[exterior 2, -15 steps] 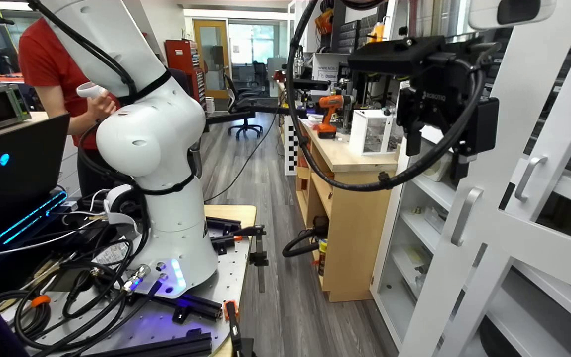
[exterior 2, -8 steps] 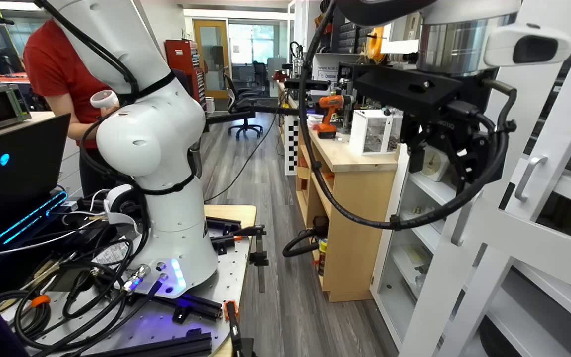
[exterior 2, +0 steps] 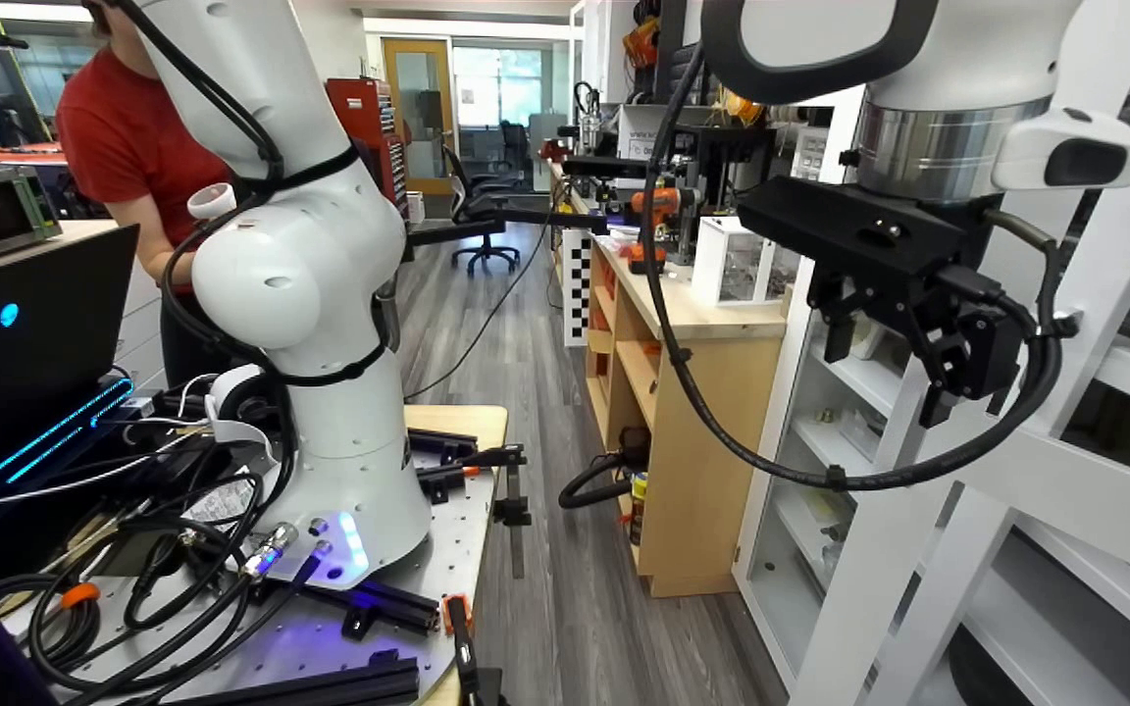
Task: Close the cabinet door.
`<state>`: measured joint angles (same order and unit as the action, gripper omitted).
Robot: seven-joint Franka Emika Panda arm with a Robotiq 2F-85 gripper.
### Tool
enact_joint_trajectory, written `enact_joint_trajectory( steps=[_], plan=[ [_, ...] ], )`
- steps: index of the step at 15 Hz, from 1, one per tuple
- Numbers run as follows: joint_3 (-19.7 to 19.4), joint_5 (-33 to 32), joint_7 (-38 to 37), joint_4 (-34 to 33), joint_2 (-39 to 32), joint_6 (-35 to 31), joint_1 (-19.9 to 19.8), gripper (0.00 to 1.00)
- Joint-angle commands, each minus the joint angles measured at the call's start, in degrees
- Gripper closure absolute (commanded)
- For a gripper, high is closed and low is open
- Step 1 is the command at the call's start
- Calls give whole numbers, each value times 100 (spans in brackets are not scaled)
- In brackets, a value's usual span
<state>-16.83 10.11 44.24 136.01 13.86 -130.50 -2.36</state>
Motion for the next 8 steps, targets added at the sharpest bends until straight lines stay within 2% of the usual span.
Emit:
enact_joint_trajectory(
  steps=[1,8],
  plan=[
    [31,321,417,-231,-247,-146,-30,0],
    [57,831,1158,-588,-692,-187,-87,0]
  ],
)
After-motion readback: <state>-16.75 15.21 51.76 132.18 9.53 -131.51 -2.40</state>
